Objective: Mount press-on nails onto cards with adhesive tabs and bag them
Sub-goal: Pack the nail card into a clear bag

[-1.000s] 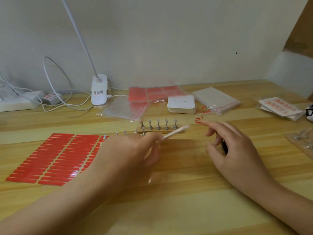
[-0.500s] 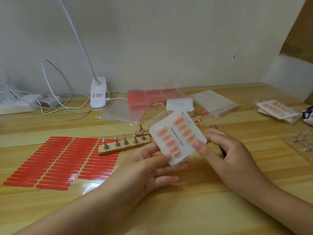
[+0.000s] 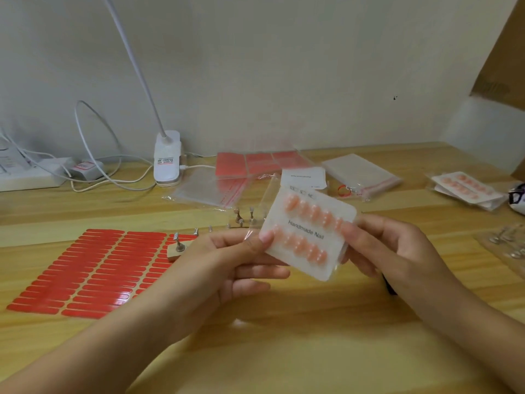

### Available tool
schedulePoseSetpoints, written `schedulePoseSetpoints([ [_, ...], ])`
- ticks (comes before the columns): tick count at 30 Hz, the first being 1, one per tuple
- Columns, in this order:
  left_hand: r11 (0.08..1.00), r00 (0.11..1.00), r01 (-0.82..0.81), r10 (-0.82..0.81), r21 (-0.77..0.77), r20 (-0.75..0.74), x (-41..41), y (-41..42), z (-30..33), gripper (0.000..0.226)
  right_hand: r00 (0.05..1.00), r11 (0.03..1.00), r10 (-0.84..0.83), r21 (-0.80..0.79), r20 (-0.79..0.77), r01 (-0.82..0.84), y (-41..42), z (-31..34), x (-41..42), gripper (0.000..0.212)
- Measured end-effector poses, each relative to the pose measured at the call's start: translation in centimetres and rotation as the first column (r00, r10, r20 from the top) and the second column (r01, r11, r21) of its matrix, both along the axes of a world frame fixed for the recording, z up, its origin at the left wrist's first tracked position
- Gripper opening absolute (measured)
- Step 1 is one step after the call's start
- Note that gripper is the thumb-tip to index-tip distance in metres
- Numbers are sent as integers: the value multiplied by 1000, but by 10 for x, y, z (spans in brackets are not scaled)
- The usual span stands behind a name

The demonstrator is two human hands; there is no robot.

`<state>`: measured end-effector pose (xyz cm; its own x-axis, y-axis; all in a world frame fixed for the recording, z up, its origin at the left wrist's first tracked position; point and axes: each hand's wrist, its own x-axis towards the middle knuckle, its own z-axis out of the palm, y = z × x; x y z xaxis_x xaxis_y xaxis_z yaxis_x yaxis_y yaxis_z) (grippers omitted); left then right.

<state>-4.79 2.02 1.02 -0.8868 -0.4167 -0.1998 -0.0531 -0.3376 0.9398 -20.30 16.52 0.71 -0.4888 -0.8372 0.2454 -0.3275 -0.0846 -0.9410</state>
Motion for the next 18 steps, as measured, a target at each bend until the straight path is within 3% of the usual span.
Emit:
schedulePoseSetpoints([
  [5, 996, 999, 3, 0, 89, -35, -2, 7, -4, 31, 998, 995, 17, 98, -55, -11, -2, -3, 5, 51],
  [12, 994, 995, 36, -26, -104, 96, 1, -4, -2, 27, 998, 991, 24, 133, -65, -15, -1, 3, -1, 43],
  [18, 994, 987, 95, -86, -62, 133, 2, -7, 4, 24, 1000, 992, 11, 128, -9, -10, 0, 3, -7, 41],
])
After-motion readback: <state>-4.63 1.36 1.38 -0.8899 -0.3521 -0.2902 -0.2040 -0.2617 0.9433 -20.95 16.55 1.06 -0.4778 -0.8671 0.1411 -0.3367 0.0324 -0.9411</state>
